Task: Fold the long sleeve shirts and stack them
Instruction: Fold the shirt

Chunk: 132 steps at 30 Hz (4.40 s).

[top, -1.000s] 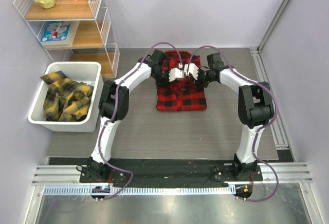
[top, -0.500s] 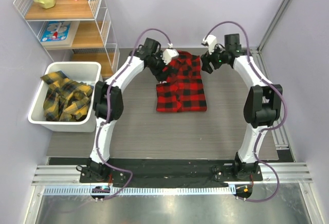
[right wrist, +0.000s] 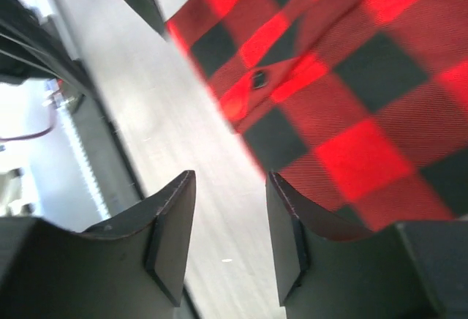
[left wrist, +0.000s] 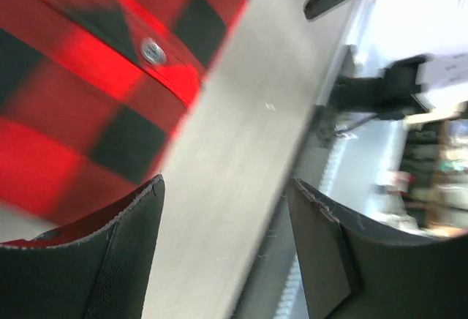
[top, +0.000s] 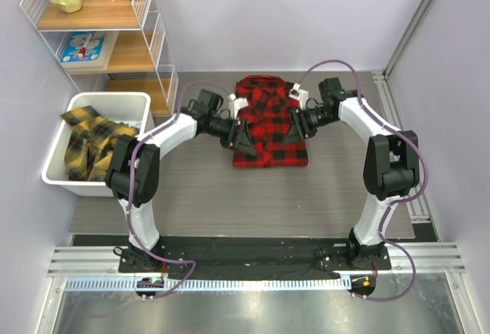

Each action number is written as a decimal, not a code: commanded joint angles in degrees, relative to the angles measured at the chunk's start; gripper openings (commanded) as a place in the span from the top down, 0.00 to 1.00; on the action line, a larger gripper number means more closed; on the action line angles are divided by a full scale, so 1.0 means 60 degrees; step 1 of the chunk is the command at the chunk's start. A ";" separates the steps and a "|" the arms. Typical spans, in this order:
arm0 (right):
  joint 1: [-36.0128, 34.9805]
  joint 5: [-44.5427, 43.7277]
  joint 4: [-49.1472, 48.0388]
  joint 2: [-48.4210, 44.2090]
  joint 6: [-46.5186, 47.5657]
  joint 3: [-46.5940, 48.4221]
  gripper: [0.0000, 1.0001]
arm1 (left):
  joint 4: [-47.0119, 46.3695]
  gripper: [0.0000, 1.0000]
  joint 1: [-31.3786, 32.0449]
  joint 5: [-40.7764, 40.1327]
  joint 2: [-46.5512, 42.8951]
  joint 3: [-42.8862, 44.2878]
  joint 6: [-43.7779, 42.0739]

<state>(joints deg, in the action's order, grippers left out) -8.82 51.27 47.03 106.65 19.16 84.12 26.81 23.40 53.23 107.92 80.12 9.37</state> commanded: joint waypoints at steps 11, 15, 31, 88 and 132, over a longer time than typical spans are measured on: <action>0.0429 0.0627 -0.0220 0.2672 -0.0674 -0.0513 0.59 | -0.3560 0.33 -0.0076 0.0532 0.2372 -0.0784 0.3713; 0.0795 0.0201 -0.0191 0.3274 -0.0688 -0.0557 0.58 | -0.3018 0.33 -0.0223 0.0298 0.2653 -0.0872 0.3186; 0.0987 0.0904 0.0440 0.2628 -0.1199 0.1857 0.46 | -0.0396 0.36 -0.0384 -0.0038 0.1593 0.1205 0.0885; 0.1338 0.1124 0.2158 0.2861 -0.0539 0.1941 0.48 | -0.2038 0.32 -0.0589 0.0328 0.0015 -0.1344 0.2190; 0.0649 -0.1279 -0.1524 0.4505 -0.3164 0.4672 0.66 | 0.0557 0.54 0.2018 -0.8784 0.4059 0.5749 -0.0315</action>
<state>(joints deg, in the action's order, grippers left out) -5.13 43.53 39.92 134.26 1.21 111.72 27.44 34.85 4.10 130.69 113.60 8.69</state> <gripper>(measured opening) 0.347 0.472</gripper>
